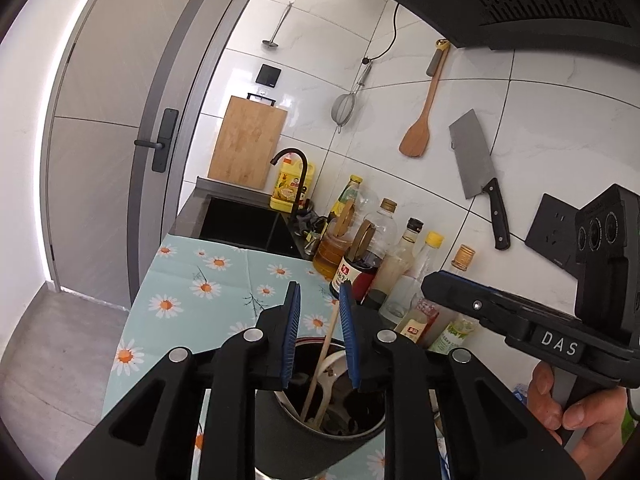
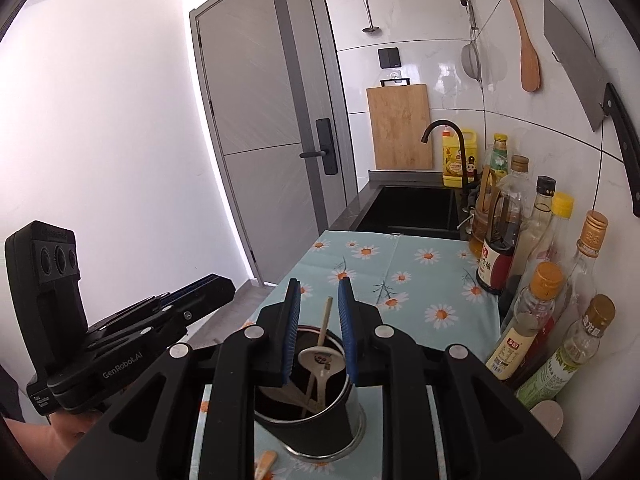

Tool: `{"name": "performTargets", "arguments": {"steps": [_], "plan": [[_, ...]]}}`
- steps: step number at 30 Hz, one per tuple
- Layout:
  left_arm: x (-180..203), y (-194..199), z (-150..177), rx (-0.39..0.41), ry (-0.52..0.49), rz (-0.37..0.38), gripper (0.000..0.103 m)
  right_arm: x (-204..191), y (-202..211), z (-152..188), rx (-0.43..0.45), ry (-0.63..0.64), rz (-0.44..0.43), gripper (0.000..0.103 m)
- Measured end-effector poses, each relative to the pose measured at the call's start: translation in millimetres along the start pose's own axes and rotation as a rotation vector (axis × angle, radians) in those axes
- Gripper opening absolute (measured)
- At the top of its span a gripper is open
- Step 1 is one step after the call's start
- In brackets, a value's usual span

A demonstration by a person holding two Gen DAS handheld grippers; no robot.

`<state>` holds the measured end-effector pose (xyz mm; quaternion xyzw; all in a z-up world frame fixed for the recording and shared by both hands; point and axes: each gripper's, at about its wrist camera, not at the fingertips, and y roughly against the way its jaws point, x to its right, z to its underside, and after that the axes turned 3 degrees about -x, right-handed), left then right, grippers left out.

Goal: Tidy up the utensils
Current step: 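Carry both utensils over the black holder and open both grippers to drop them, then lower the right gripper onto the bear-print cream spoon and close it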

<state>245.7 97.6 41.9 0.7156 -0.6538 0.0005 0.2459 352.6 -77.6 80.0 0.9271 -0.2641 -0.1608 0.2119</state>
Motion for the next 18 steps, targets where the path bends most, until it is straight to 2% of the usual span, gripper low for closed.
{"name": "performTargets", "arguments": {"steps": [5,7,18], "plan": [[5.9,23.7,1.6,-0.005,-0.01,0.002,0.021,-5.8,19.4,11.3,-0.009,-0.03,-0.059,0.028],[5.6,32.4,4.1,-0.01,-0.009,-0.002,0.028,-6.9,24.9,17.3,-0.02,-0.044,-0.076,0.029],[-2.4,71.8,43.5,-0.11,-0.005,-0.068,0.028,-20.7,30.0,64.6,-0.133,-0.09,-0.152,0.029]]}}
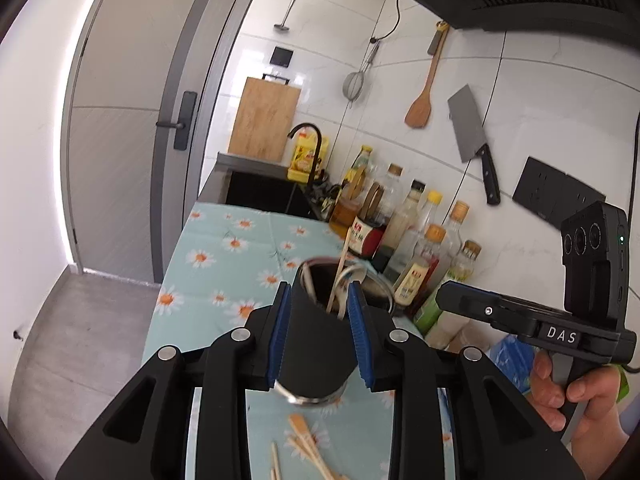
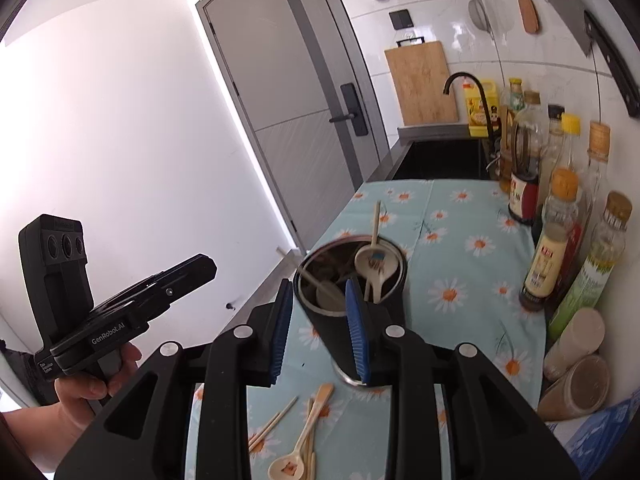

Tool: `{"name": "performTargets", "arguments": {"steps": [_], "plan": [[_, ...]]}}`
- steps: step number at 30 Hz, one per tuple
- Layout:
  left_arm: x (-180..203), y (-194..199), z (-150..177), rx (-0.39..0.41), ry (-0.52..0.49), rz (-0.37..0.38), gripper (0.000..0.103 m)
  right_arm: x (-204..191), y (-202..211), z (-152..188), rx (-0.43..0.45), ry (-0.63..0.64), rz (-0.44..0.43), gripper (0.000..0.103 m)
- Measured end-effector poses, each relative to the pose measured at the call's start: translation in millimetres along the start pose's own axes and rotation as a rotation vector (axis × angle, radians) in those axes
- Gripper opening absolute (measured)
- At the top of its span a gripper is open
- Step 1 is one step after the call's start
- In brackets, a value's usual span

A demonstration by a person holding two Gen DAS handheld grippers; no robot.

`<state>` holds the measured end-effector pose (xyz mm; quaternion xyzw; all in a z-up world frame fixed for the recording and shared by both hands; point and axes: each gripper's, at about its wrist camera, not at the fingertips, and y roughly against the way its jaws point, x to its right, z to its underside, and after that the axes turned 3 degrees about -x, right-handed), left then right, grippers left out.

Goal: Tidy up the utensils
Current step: 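Lower the right gripper onto the bear-print cream spoon and close it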

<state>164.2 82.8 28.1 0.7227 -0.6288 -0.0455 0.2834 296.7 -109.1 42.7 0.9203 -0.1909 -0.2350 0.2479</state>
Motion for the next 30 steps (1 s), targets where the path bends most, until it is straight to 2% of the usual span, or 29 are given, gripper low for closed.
{"name": "performTargets", "arguments": {"steps": [15,30], "plan": [[-19.6,0.6,67.5,-0.197,0.049,-0.064,0.028,10.6,-49.8,56.7,-0.169,-0.099,-0.083,0.029],[-29.9,-2.3,113.6,-0.366,0.077,-0.103,0.028,21.6,-114.4,103.7,-0.402,-0.21,-0.158,0.029]]}}
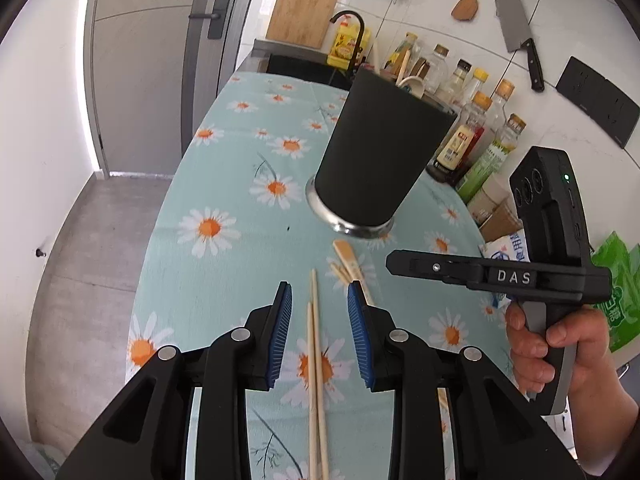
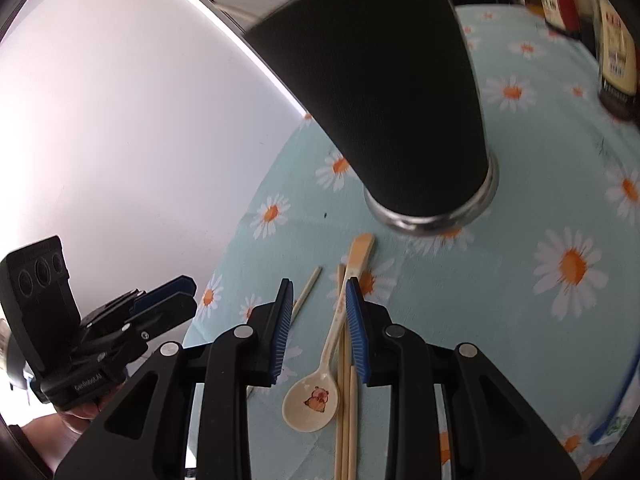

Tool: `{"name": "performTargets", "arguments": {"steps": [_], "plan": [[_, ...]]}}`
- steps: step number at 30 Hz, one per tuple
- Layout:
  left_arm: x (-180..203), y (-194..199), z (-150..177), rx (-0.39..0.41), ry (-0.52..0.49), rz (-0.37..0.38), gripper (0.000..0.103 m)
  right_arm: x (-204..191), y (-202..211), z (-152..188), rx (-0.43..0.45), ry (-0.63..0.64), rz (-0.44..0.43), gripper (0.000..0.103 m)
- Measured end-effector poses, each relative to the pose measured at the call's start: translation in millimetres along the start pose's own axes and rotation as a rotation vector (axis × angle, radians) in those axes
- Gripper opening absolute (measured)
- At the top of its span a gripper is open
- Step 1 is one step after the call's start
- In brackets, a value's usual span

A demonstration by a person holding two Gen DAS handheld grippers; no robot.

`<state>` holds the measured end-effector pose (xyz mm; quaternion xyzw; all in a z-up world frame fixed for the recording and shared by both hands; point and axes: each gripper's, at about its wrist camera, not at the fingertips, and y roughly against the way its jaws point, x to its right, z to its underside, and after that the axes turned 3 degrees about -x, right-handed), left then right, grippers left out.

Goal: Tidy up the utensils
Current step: 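Lower the right gripper onto the bear-print cream spoon and close it, then close the left gripper on a wooden chopstick while the right gripper lifts the bear-print spoon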

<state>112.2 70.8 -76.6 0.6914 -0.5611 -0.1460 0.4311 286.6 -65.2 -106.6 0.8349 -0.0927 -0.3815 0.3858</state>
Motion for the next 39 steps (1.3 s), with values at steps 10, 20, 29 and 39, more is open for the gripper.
{"name": "performTargets", "arguments": {"steps": [10,20,29,39], "plan": [[-3.5,-7.7,18.6,-0.081,0.009,-0.014,0.028,9.6,-33.2,0.0,-0.128,-0.062,-0.005,0.021],[-9.1,-13.5,33.0,-0.13,0.031,-0.014,0.028,13.5,-49.1,-8.7,-0.189,-0.104,0.024,0.015],[-6.0,-21.5,33.2,-0.154,0.027,-0.005,0.028,0.4,-55.5,-13.7,-0.228,-0.039,0.096,0.013],[-5.5,-28.3,32.5,-0.176,0.033,-0.005,0.028,-0.4,-54.0,-10.4,-0.23,-0.055,0.071,0.006]]}}
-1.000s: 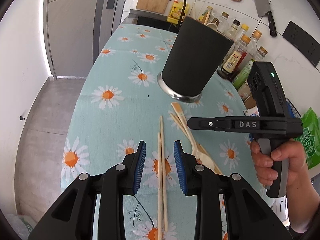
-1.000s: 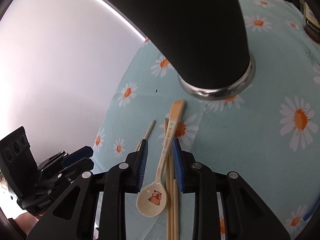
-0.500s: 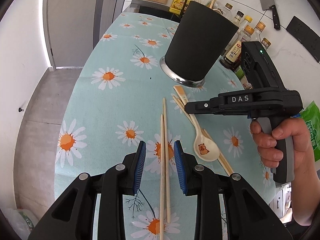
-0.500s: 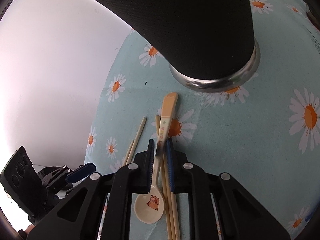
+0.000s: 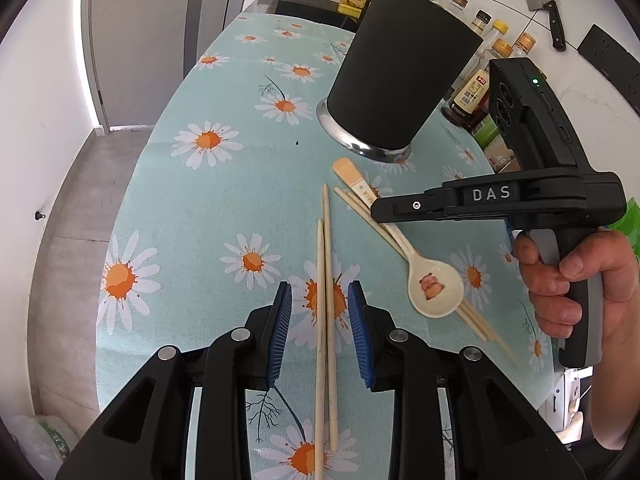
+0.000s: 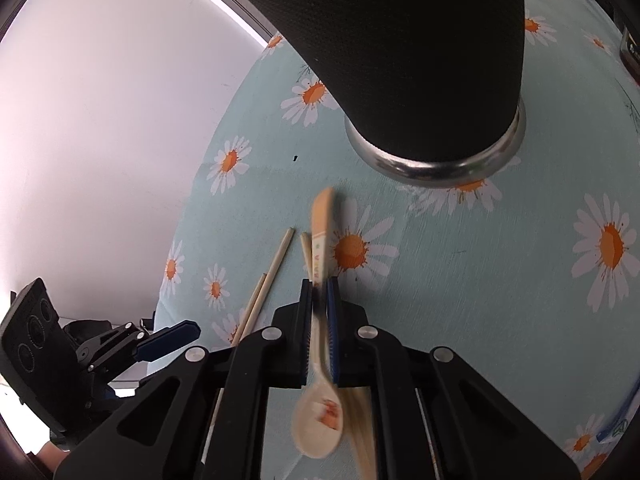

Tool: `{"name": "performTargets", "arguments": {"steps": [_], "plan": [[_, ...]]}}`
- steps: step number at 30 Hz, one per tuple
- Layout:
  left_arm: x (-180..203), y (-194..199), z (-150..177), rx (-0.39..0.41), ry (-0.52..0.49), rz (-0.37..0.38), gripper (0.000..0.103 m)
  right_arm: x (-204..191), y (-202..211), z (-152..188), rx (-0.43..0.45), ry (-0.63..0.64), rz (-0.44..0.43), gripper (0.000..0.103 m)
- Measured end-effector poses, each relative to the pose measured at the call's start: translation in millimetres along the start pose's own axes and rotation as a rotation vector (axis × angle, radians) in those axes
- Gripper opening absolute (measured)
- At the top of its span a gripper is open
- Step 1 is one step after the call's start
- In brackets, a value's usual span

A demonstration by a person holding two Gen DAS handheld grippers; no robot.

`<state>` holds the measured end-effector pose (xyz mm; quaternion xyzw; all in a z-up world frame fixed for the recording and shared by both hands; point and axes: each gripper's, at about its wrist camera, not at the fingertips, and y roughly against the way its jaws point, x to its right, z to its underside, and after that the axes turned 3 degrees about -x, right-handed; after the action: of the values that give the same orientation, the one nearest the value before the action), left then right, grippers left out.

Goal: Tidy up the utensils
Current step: 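Close the left gripper on a wooden chopstick while the right gripper lifts the bear-print spoon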

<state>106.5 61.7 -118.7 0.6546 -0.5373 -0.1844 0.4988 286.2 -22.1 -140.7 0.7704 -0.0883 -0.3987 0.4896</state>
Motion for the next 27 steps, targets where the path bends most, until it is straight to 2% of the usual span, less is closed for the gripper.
{"name": "performTargets", "arguments": {"steps": [9,17,27], "plan": [[-0.9,-1.0,-0.3,-0.002,0.002,-0.002,0.028,-0.8,11.3,6.5,0.01,-0.008,-0.042,0.005],[2.6,-11.8,-2.4,-0.04,-0.01,-0.014,0.028,-4.7,29.9,15.8,0.037,0.014,-0.06,0.005],[5.5,-23.2,-6.7,-0.121,-0.027,-0.086,0.028,-2.6,53.7,35.6,0.087,0.04,-0.116,0.005]]}}
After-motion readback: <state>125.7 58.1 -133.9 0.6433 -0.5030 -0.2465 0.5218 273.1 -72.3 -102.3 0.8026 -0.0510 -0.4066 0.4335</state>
